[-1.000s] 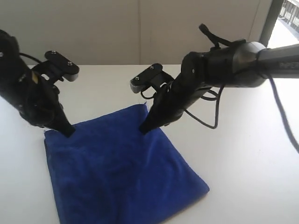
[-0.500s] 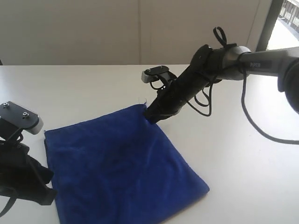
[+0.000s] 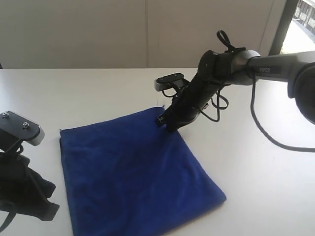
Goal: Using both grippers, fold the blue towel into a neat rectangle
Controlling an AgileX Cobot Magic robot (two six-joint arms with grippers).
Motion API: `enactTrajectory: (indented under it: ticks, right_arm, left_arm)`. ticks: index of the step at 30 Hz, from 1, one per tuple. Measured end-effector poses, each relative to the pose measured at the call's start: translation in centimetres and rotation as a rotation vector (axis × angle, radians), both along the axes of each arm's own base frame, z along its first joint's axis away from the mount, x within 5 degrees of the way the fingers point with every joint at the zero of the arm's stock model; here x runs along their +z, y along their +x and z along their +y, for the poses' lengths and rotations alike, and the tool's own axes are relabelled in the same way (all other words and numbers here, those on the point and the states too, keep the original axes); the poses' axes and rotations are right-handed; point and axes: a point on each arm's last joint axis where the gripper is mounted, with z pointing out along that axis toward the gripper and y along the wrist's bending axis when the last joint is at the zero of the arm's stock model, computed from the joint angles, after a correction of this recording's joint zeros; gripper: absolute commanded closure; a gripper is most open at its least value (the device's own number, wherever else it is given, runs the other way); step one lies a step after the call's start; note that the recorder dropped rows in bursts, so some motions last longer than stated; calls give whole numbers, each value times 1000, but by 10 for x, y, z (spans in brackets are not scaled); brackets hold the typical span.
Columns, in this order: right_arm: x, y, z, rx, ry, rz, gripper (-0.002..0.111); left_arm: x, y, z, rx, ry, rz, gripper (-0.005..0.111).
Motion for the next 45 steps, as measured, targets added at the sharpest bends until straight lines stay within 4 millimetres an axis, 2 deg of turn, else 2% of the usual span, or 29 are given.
enactTrajectory:
  ticks: [4, 9, 17, 27, 31, 38, 42, 45]
  right_arm:
    - [1, 0, -6, -20, -62, 8, 108]
    - [0, -5, -22, -71, -235, 18, 108]
    - [-4, -20, -42, -114, -297, 21, 108]
    - [15, -42, -65, -112, -405, 74, 108]
    - [32, -48, -68, -118, -411, 61, 108]
    - [86, -57, -68, -154, -360, -43, 108]
    - [108, -69, -65, -171, -301, -33, 108]
    - [118, -81, -59, -164, -243, -30, 108]
  left_arm:
    - [0, 0, 0, 0, 1, 2, 107]
    - [-1, -1, 0, -2, 4, 10, 107]
    - [-1, -1, 0, -1, 3, 10, 107]
    - [-1, -1, 0, -9, 9, 14, 107]
    - [-1, -1, 0, -17, 14, 11, 107]
    - [1, -1, -5, -23, -24, -16, 107]
    - [-2, 1, -21, -92, -36, -43, 107]
    - [-13, 12, -41, -155, 10, 12, 107]
